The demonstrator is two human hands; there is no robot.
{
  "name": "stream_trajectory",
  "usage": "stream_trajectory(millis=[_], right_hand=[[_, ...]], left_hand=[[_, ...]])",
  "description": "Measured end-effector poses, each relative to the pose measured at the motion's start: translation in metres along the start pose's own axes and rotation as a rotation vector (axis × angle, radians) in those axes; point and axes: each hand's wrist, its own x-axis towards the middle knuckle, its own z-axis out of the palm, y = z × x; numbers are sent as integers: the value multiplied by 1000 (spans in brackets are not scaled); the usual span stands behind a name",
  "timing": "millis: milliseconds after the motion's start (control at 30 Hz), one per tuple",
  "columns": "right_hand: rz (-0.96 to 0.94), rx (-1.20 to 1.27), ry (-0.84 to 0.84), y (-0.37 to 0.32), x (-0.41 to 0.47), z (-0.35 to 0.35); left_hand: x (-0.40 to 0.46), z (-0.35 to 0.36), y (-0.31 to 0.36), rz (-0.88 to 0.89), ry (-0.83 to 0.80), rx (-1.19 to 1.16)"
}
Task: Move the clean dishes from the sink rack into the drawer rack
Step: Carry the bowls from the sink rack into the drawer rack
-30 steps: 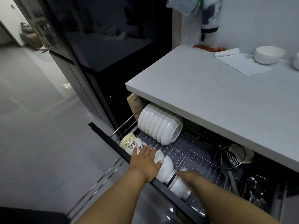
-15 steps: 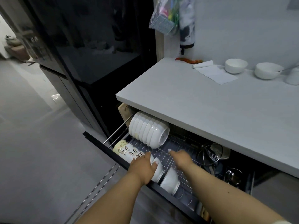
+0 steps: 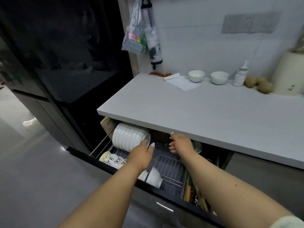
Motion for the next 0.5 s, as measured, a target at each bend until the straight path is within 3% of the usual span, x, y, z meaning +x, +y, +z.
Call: stream_trajectory(millis=[233, 500], right_hand=[[-102, 43, 108, -25, -39, -76], [-151, 131, 246, -30, -60, -177]], left_hand=[[-2, 29, 71, 123, 34, -130], [-12, 82, 168, 275, -61, -150]])
